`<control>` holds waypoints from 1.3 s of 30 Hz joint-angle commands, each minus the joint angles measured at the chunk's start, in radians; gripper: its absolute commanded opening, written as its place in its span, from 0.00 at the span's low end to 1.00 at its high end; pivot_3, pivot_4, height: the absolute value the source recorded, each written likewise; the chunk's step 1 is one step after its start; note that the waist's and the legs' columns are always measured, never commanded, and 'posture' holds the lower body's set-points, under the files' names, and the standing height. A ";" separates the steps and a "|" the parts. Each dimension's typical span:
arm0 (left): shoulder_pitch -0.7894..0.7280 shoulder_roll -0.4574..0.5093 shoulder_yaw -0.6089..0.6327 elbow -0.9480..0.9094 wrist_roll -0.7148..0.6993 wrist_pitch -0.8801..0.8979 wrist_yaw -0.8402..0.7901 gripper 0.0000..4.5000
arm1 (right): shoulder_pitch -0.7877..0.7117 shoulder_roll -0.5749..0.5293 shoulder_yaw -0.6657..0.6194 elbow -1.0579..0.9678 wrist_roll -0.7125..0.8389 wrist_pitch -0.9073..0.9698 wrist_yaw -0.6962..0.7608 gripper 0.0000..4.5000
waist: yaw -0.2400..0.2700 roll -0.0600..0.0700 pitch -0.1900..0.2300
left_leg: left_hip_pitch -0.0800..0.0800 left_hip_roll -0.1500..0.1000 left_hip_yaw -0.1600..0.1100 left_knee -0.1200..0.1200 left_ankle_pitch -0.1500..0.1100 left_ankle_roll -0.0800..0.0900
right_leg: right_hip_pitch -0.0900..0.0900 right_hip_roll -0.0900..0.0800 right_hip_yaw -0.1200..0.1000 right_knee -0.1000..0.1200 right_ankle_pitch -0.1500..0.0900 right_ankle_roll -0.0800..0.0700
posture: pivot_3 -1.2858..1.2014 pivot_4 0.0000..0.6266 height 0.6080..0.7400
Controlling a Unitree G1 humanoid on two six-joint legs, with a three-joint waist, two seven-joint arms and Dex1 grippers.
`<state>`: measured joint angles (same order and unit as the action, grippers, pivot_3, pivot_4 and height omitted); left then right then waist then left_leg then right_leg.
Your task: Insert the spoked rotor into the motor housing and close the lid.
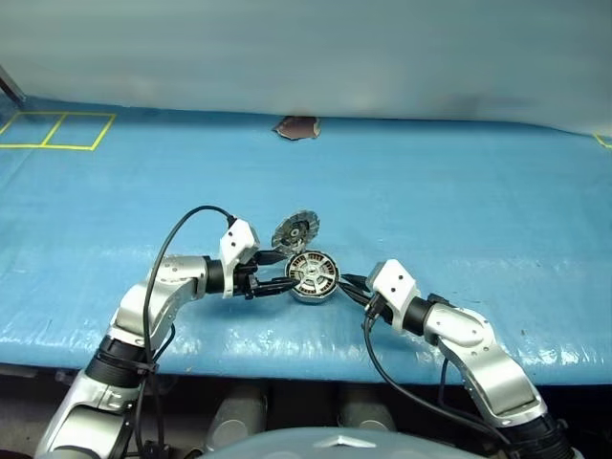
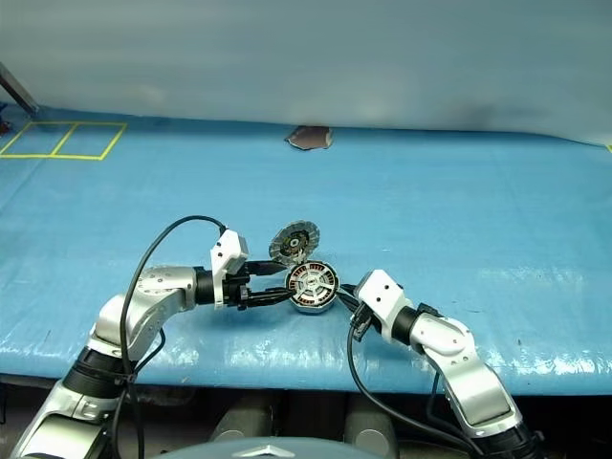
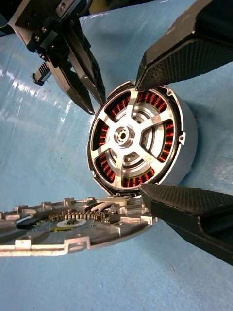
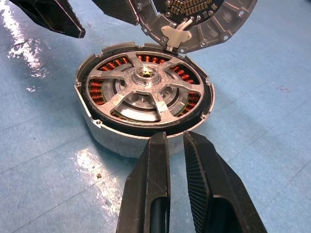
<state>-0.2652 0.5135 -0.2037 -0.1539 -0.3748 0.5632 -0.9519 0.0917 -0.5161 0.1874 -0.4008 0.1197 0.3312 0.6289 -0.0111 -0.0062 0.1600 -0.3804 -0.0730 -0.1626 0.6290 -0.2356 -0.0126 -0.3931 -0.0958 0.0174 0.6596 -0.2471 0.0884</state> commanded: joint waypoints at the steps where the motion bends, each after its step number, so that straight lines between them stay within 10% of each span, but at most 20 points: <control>1: 0.011 0.008 0.033 -0.049 -0.021 0.000 0.009 0.73 | -0.011 -0.010 -0.019 -0.044 -0.007 -0.001 -0.009 0.13 | -0.001 0.000 0.000 | 0.000 0.000 0.000 0.000 0.000 0.000 | 0.000 0.000 0.000 0.000 0.000 0.000 | 0.52 0.24 1.00; 39: 0.175 -0.035 0.232 -0.134 -0.114 -0.016 0.178 0.73 | -0.162 0.093 0.069 0.104 -0.029 -0.039 0.013 0.13 | -0.002 0.000 0.000 | 0.000 0.001 0.001 -0.001 0.000 0.000 | -0.001 0.000 0.000 0.000 0.002 -0.004 | 0.52 0.24 1.00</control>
<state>-0.0867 0.4753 0.0155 -0.2458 -0.4751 0.5541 -0.7805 -0.0651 -0.4284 0.2600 -0.2825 0.0844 0.3082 0.6385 -0.0129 -0.0061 0.1601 -0.3805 -0.0722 -0.1620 0.6283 -0.2356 -0.0126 -0.3941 -0.0957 0.0178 0.6594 -0.2451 0.0848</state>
